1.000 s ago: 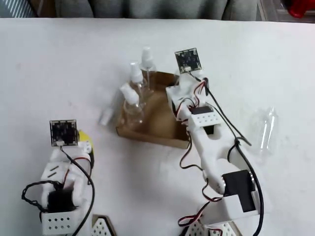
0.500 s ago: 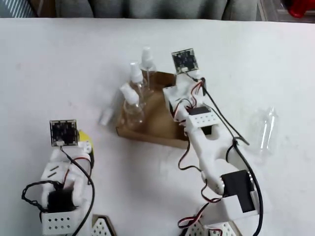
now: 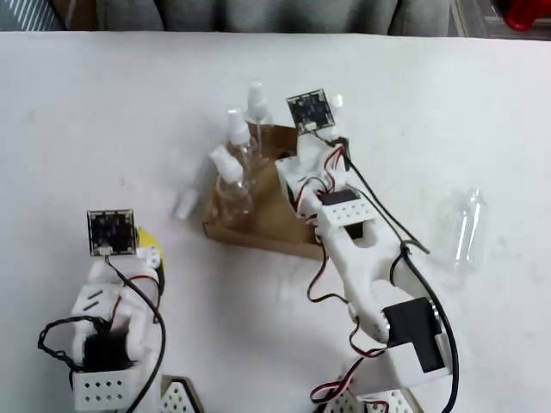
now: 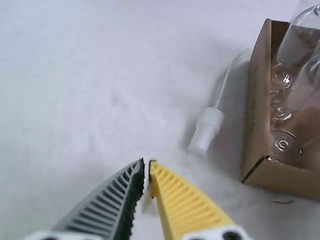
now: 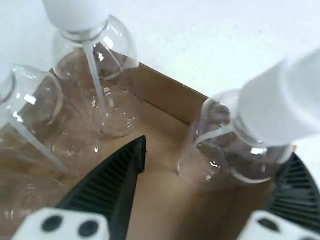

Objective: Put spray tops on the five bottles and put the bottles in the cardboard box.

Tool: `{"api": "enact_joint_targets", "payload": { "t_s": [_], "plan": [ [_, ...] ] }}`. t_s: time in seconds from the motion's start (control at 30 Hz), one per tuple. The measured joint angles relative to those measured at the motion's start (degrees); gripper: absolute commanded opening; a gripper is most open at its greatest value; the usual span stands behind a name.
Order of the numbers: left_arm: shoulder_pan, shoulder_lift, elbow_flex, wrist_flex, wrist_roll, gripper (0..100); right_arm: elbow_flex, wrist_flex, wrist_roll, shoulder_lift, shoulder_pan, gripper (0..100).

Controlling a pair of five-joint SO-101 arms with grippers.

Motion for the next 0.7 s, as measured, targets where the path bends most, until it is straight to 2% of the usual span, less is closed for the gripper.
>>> {"api": "enact_joint_targets", "payload": {
  "t_s": [0.3,0.6,0.7],
  "plan": [
    [0.00,0.00,0.00,0.00,0.00,2,8.97,0.09,0.00,-11.87,0.18,34.8],
    [0.00,0.00,0.00,0.00,0.00,2,21.36,0.09,0.00,-33.49,0.18,34.8],
    [0.00,0.00,0.00,0.00,0.00,2,24.62,3.34,0.00,-42.46,0.18,34.8]
  ]
}}
